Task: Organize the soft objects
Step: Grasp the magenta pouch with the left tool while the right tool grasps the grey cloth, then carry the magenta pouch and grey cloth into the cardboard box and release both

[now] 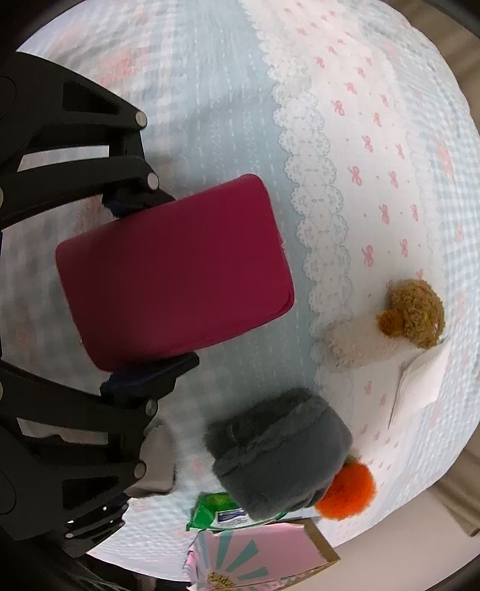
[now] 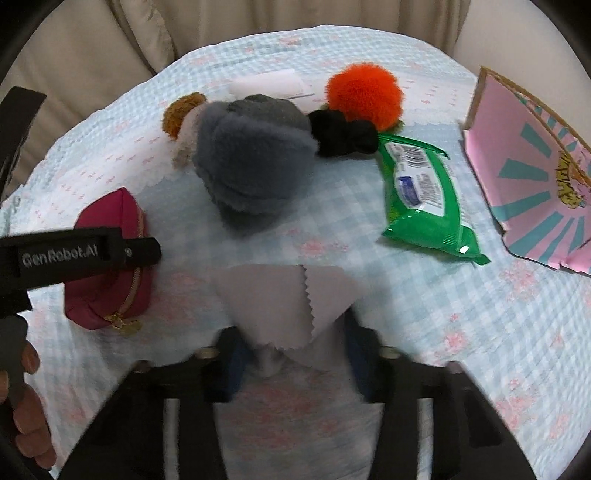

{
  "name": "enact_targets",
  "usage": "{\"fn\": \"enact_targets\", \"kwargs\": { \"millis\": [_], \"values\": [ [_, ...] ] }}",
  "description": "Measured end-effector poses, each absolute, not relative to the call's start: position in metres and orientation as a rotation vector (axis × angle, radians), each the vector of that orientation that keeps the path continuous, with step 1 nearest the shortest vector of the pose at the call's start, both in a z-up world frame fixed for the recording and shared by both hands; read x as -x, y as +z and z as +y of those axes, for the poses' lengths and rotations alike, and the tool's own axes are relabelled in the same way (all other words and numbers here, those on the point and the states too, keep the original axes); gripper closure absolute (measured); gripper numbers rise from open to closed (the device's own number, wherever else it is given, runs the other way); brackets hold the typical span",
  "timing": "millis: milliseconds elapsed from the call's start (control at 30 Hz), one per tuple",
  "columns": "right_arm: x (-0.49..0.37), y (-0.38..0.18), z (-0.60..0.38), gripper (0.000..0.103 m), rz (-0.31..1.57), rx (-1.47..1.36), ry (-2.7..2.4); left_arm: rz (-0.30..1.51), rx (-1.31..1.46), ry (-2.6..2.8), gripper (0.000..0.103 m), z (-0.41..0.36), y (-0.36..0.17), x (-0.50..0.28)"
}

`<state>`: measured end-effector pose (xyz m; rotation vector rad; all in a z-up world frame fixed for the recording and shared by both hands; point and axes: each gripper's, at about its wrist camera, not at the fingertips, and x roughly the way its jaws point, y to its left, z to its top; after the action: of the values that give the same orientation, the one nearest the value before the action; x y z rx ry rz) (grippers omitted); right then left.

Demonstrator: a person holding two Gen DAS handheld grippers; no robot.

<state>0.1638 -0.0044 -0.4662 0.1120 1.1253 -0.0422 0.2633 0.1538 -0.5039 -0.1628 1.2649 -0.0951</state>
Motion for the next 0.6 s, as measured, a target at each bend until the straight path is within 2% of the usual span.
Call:
{"fn": "enact_targets", "kwargs": {
  "millis": [67, 133, 300, 600],
  "values": [
    [-0.167, -0.465, 0.0, 0.085, 1.134, -0.109, -0.024, 1.259, 0.164, -0.102, 0.051, 0.157, -0.5, -0.26],
    [-0.17, -0.464, 0.003, 0.087, 1.136, -0.107, -0.016, 1.255, 0.162, -0.102, 0.054, 0.159, -0.497, -0.259],
    [-0.174, -0.447, 0.011, 0.088, 1.11, -0.118, -0.027, 1.247, 0.182, -0.093, 0.06, 0.168, -0.485, -0.258],
    [-0.168, -0.388, 0.007, 0.088, 1.046, -0.112, -0.046, 1.181, 0.223, -0.067, 0.061, 0.188, -0.423, -0.248]
  ]
}}
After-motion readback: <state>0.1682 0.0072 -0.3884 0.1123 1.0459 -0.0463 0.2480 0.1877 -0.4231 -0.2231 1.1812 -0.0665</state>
